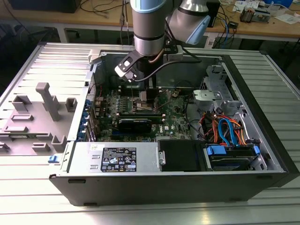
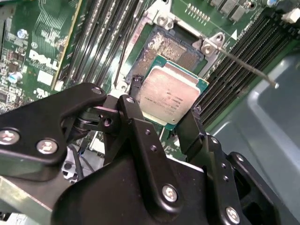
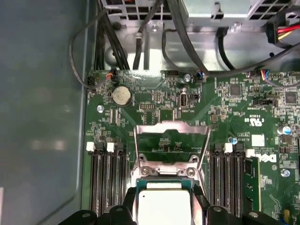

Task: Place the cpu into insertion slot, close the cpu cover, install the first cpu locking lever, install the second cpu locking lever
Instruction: 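Place the cpu into insertion slot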

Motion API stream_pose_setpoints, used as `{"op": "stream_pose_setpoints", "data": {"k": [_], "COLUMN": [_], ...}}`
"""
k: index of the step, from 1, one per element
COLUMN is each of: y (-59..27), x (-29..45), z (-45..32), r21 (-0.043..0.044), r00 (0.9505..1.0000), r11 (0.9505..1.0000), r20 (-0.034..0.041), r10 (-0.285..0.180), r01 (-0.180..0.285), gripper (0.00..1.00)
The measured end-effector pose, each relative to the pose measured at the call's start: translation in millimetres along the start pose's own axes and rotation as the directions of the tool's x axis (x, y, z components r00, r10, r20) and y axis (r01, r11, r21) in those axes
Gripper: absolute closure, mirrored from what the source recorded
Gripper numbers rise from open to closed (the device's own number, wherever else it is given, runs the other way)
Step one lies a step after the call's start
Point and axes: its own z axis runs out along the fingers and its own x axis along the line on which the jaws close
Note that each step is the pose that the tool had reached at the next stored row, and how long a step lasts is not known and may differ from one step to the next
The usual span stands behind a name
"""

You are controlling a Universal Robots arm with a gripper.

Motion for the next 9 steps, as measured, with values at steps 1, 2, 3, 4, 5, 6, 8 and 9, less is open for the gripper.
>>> {"op": "stream_pose_setpoints", "data": {"k": [1, 2, 3, 4, 5, 6, 8, 9], "y": [-1.3, -1.8, -2.7, -3.2, -3.8, -4.7, -6.2, -6.6], "x": [0.0, 0.0, -0.1, -0.1, -0.1, -0.4, -1.2, -1.4], "z": [1.7, 3.2, 5.8, 7.4, 9.4, 13.8, 17.6, 19.3], "r21": [0.0, 0.0001, 0.0001, 0.0001, 0.0, 0.0, 0.0002, 0.0002], "r00": [1.0, 1.0, 1.0, 1.0, 1.0, 1.0, 1.0, 1.0], "r11": [1.0, 1.0, 1.0, 1.0, 1.0, 1.0, 1.0, 1.0], "r20": [-0.0001, 0.0, -0.0001, 0.0, -0.0001, -0.0001, 0.001, 0.0017], "r10": [0.0, 0.0, 0.0, 0.0, 0.0, 0.0, 0.0, 0.0], "r01": [0.0, 0.0, 0.0, 0.0, 0.0, 0.0, 0.0, 0.0], "gripper": [0.46, 0.46, 0.46, 0.46, 0.46, 0.46, 0.46, 0.46]}}
